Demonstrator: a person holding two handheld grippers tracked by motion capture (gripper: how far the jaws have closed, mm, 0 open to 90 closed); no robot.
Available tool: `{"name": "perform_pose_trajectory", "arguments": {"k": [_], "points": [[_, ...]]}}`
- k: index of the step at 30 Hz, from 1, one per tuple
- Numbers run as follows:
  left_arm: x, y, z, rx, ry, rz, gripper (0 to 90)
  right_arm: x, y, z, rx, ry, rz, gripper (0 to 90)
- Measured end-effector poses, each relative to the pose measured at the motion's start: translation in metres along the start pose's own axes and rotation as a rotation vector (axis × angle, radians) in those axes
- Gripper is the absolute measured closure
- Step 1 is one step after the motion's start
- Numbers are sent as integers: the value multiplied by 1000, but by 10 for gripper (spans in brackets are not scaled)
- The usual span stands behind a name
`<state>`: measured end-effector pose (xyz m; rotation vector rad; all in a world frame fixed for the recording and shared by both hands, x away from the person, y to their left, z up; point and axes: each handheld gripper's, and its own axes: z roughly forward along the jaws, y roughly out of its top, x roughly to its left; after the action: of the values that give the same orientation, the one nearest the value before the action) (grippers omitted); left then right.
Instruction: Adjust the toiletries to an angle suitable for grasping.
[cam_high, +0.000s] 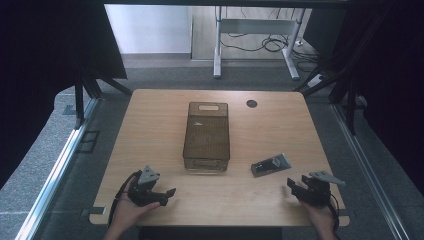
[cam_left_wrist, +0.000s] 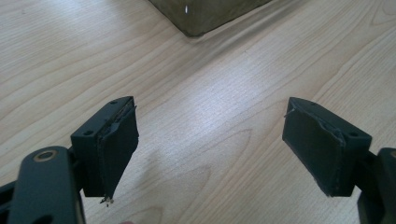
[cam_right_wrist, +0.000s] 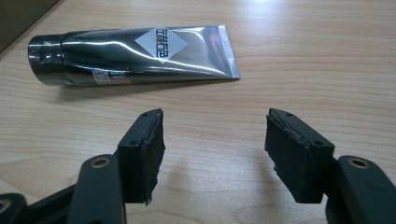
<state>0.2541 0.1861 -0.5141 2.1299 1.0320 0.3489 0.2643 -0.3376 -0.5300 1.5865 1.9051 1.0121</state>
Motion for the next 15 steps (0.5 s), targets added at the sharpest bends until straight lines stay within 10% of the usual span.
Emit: {"name": "perform_pose_trajectory", "arguments": {"k": [15], "points": [[4, -2, -7, -17, 7, -17, 186, -6, 8, -12, 51, 62, -77, 820]]}}
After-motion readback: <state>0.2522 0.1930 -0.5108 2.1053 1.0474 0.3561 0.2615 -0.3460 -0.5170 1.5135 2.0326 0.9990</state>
